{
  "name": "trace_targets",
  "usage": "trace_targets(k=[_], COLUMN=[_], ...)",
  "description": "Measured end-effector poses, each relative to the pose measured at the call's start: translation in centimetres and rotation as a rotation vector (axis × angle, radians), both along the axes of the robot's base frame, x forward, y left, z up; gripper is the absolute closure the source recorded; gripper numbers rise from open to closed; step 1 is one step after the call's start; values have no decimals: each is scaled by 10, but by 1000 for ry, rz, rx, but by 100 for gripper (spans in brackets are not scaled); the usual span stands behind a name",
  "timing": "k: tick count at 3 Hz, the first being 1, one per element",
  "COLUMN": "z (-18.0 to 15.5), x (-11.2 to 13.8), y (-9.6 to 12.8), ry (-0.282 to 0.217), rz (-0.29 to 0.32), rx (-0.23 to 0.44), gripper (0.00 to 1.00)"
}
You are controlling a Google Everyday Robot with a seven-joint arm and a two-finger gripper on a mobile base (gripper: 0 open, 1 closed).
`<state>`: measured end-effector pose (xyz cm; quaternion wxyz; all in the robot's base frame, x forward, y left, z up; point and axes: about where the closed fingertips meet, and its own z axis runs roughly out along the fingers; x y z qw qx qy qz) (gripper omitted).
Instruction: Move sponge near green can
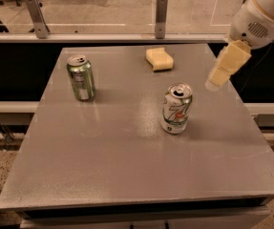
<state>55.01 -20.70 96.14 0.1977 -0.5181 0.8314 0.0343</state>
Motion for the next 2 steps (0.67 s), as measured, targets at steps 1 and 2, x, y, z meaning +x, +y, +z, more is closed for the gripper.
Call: trace_targets(k=[1, 2], z=[-11, -24], x=[44, 81], y=[12, 26], ry=[22, 50], rz=[-97, -174], rx=[36, 64], gripper=[0, 0])
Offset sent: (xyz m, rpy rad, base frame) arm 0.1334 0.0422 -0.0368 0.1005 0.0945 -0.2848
